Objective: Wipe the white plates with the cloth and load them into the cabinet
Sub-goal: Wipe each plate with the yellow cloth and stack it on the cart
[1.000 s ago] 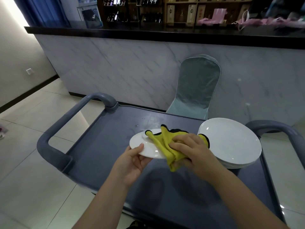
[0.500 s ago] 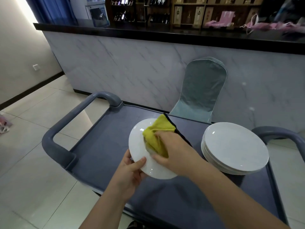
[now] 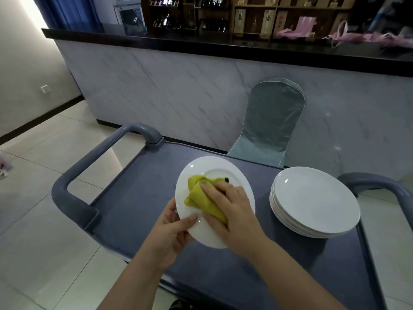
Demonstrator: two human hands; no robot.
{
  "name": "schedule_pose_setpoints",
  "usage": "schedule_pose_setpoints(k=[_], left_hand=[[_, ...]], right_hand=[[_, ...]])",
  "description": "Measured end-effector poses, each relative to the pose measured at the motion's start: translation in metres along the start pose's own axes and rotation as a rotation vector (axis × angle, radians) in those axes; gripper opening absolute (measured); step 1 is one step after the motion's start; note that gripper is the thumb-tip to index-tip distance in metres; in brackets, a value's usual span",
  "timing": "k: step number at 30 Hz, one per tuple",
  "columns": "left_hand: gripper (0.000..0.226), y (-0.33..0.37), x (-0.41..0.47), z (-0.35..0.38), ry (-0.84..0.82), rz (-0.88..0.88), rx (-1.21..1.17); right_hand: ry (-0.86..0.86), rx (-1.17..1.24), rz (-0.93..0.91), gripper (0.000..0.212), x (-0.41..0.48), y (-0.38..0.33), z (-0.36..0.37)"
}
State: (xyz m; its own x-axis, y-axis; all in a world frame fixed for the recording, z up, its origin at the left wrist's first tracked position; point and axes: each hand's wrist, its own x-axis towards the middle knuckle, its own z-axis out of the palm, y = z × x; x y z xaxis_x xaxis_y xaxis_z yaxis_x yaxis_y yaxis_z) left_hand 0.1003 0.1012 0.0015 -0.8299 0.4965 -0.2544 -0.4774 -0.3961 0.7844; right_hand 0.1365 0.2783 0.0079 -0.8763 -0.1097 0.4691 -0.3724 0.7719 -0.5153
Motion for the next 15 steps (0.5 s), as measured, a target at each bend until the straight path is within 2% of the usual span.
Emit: schedule_pose_setpoints(k=[2,4,7,9,12,15], left_hand=[[0.057,-0.003,-0.002,-0.005,0.013,-0.033,-0.024],[0.062,-0.007,-0.006,-0.010,0.007,-0.058,-0.029],[0.069,-0.013,-0.008,-0.006,-0.035,-0.065,0.038],[0.068,-0.013,-0.004,0.003,-0.024,-0.039,0.071],[0.066,-0.008,0.004,0.006,0.030,0.003,0.044],[0.063,-0.004,0.003,-0.004,0.039,0.006,0.043]], right_hand=[[-0.041,-0.062,-0.077,0.046,-0.022,0.018,-0.007],[-0.021,-0.109,-0.054,0.046,-0.040,0.046,-0.024],[0.096,-0.087,0.237,0.050,-0.028,0.074,-0.040],[0.137,-0.064,0.311,0.049,-0.004,0.060,-0.026],[0.036,-0.003,0.202,0.048,-0.003,0.024,0.007],[-0.023,0.000,0.115,0.052,-0.051,0.034,0.004]])
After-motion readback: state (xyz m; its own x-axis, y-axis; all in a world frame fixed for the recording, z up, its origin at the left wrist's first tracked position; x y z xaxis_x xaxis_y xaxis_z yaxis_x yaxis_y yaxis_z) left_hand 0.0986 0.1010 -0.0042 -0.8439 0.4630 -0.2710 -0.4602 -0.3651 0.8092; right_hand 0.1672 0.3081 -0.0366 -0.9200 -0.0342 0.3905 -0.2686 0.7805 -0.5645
